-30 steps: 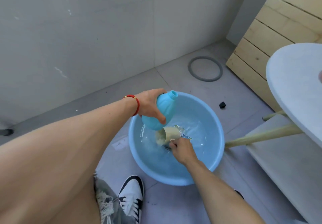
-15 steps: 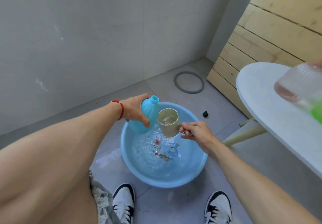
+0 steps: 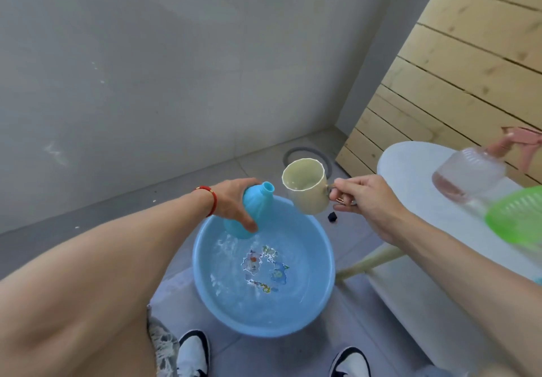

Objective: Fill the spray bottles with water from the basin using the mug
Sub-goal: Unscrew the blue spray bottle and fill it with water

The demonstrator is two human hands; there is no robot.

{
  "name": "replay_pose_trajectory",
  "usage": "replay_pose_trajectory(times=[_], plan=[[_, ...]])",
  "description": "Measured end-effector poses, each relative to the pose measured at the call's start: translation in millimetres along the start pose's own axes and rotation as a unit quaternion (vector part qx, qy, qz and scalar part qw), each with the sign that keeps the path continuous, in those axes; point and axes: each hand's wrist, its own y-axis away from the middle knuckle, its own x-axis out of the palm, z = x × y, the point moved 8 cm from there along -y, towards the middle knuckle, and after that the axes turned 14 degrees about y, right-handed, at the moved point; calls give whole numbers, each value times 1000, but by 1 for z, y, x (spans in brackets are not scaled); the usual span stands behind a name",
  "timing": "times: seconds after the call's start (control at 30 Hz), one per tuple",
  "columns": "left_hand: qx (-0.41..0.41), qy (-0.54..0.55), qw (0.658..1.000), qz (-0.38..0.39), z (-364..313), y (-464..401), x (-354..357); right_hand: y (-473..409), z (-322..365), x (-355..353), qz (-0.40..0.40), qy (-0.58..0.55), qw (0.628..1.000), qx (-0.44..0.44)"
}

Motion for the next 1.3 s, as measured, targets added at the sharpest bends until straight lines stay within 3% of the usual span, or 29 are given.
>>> replay_pose_trajectory(times=[0.5,0.73,1.3], plan=[[-22,-24,999,30,4,-8,12,13,44,-7,-135,233,960,-83],[-24,-15,999,46,3,-11,17,14,45,-9,-152,258,950,-94],[-43,-13,996,73,9,-11,22,19,60,-7,-203,325,898,-217]])
